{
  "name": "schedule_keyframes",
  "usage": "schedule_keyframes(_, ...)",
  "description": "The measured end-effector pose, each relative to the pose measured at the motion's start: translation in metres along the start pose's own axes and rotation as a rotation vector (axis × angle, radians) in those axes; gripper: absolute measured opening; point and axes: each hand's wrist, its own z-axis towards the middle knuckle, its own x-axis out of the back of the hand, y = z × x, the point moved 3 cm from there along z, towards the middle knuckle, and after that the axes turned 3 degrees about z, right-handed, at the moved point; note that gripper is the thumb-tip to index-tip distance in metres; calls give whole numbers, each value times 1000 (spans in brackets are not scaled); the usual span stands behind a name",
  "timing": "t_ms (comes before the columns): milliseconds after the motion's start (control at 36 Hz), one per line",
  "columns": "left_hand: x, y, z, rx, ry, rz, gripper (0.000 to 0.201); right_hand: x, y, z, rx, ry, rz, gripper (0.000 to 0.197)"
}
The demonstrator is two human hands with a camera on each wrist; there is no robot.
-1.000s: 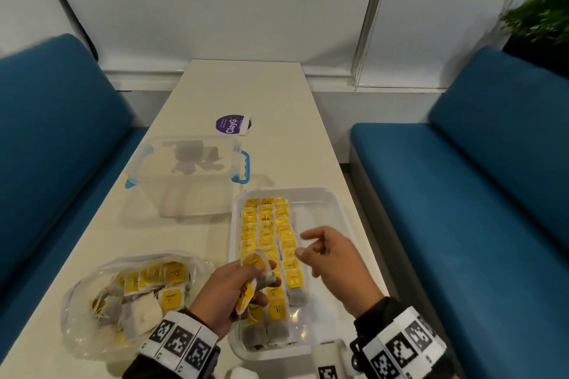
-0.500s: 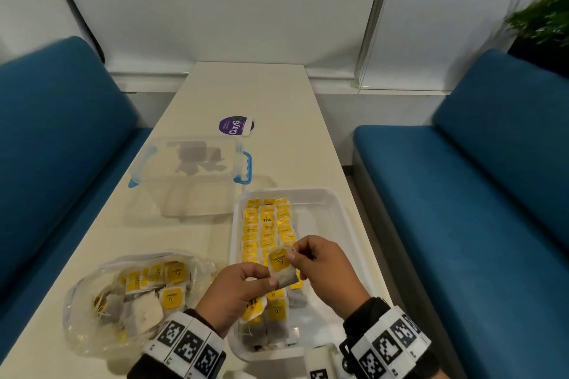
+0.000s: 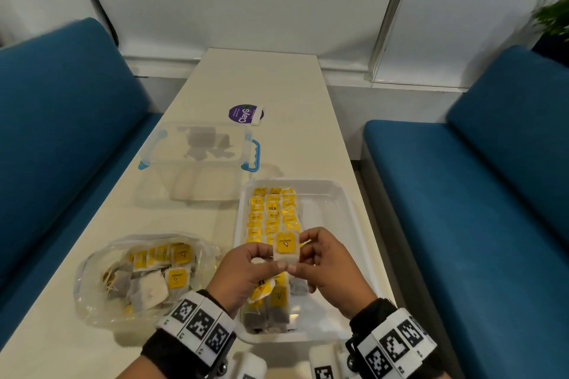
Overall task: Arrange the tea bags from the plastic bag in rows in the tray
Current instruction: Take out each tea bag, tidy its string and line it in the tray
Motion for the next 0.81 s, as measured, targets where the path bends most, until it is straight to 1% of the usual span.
schedule_keyframes(83,0,0,0,-7,20,-3,22,5,-3,-2,98,94,-23,31)
schedule_keyframes(167,5,-1,1,-18,89,-1,27,10,2,-4,127,191,-37,29)
schedule_keyframes(250,12,-4,1,-48,158,21,18,14,16,-5,55,236,-30,27)
schedule_keyframes(361,18,-10,1,-38,177,71,18,19,41,-6,-92,287,-174,25)
schedule_keyframes(472,17,-10,-1,-7,155,80,26,16,55,-9,-156,272,-314,28)
schedule_keyframes(500,17,-10,-1,-5,147,87,25,15,57,-10,-162,260,-340,29)
schedule_keyframes(611,21,-15,3,17,159,121,11,10,58,-13,-172,223,-387,31)
schedule_keyframes(805,23,-15,4,43,168,97,6,2,61,-11,-199,187,-509,33)
